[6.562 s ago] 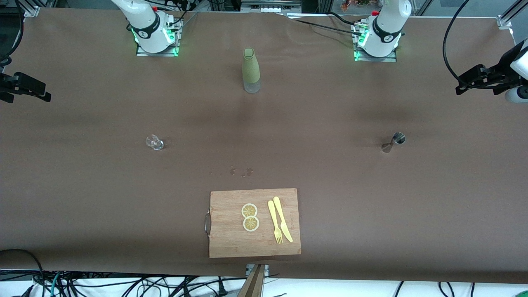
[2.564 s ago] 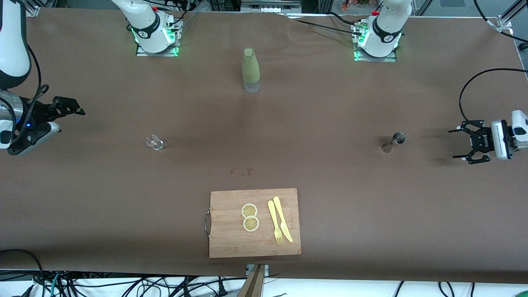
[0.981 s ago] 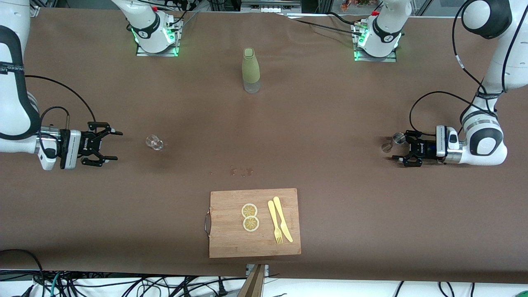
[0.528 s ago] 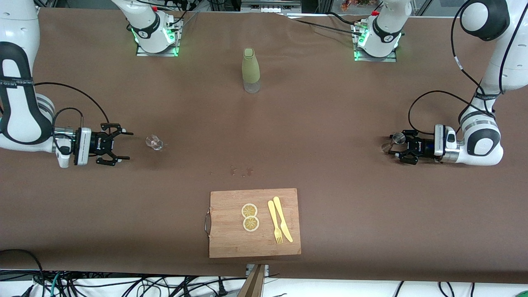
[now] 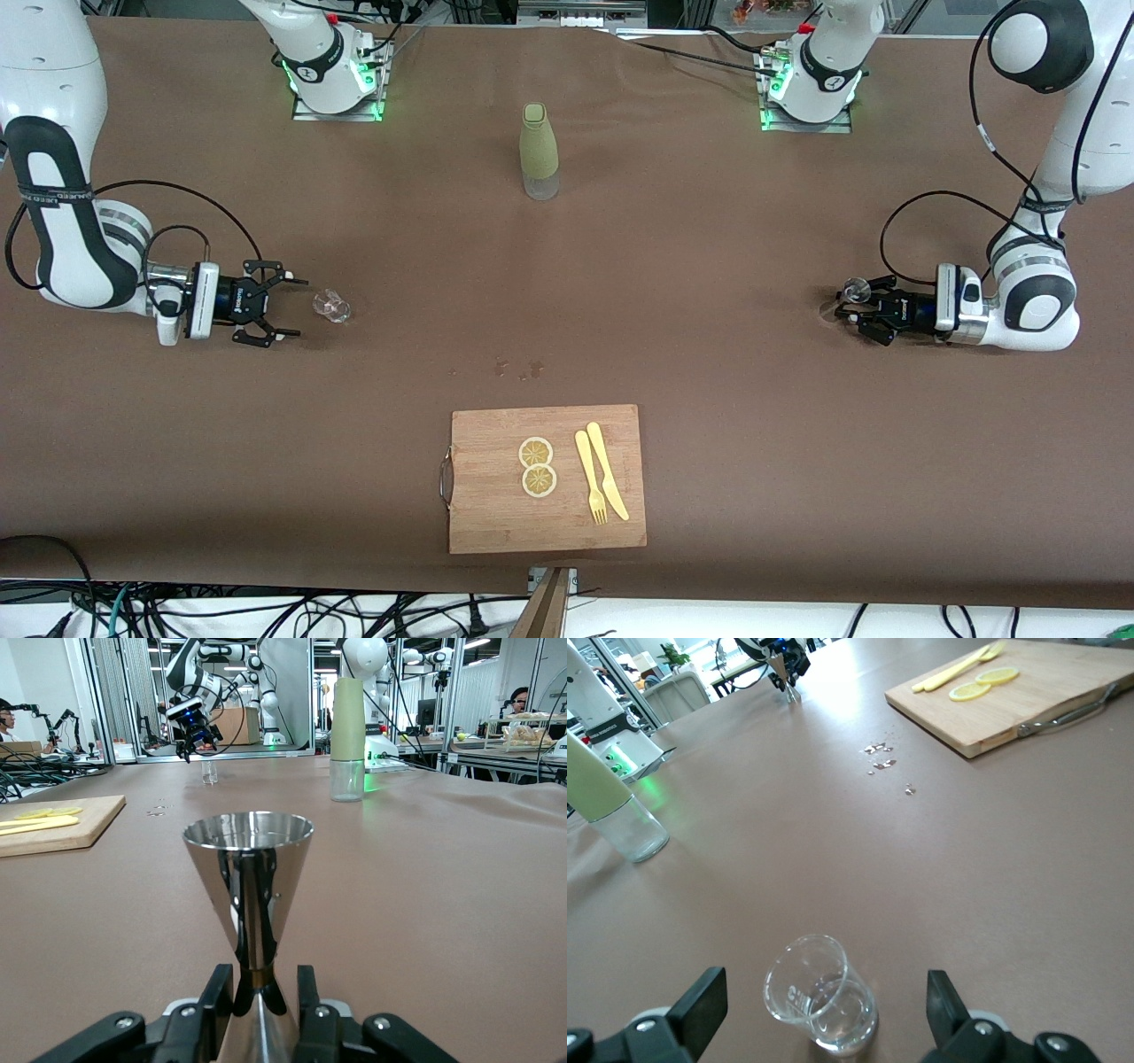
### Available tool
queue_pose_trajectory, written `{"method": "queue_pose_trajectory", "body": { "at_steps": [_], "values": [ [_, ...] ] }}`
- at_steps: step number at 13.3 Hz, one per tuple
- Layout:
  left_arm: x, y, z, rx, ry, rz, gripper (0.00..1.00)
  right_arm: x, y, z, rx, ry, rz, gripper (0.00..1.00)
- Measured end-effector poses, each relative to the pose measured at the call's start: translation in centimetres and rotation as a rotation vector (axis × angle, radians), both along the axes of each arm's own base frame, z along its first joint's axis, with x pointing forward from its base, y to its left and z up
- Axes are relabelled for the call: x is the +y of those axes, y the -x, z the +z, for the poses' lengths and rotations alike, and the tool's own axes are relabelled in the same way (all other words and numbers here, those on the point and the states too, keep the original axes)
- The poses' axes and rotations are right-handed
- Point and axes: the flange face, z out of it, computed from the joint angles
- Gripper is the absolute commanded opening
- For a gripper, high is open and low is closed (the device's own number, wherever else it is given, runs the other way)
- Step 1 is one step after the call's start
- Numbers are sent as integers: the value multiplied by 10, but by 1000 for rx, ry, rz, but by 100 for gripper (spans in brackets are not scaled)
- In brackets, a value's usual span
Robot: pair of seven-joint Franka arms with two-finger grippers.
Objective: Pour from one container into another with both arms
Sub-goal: 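Lift the glass cup with the right gripper while the left gripper lifts the jigger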
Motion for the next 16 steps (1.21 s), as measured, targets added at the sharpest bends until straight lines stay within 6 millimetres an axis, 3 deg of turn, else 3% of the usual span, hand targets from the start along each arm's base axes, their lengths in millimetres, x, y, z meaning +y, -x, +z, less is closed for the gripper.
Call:
{"method": "queue_pose_trajectory", "body": {
  "at_steps": [8, 14, 16],
  "values": [
    [-7, 0, 2, 9, 19, -18, 38, 9, 31, -40, -98, -73, 14, 100],
    [1, 1, 3, 11, 12, -11, 38, 15, 37, -67, -163, -111, -22, 100],
    [1, 0, 3, 10, 12, -11, 33, 18, 36, -69, -185, -117, -35, 100]
  ]
}}
